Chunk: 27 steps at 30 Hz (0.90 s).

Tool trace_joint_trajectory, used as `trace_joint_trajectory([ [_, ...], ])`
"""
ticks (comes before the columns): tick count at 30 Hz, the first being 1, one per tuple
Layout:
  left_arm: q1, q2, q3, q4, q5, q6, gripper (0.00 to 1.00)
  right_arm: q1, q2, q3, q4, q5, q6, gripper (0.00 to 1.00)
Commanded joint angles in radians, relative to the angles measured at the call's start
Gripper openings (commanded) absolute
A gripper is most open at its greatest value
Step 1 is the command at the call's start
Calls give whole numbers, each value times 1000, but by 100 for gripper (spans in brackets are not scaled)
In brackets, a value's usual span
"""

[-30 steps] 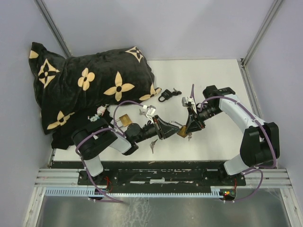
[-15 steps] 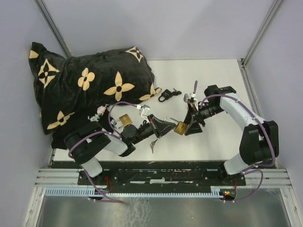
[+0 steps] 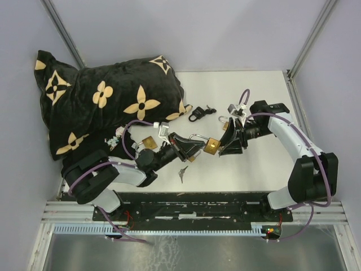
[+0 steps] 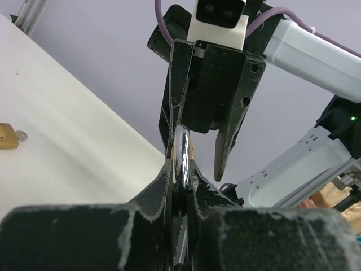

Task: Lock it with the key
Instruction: Remove the key from the lock.

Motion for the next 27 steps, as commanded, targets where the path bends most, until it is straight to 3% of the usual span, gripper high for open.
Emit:
trace_joint_trajectory([
  [1, 7, -58, 4, 209, -28, -28, 3, -3, -36, 39, -47, -79, -44, 54],
  [5, 10, -64, 5, 209, -32, -34, 3, -3, -17, 53, -108, -68, -104, 51],
  [15, 12, -70, 11, 209, -41, -37, 3, -3, 78, 122, -425, -63, -449, 43],
  [21, 13, -75, 9, 209, -43, -35, 3, -3, 87, 121, -437, -61, -460, 43],
  [27, 12, -78, 22, 209, -18, -27, 3, -3, 97, 120, -437, -57, -464, 52],
])
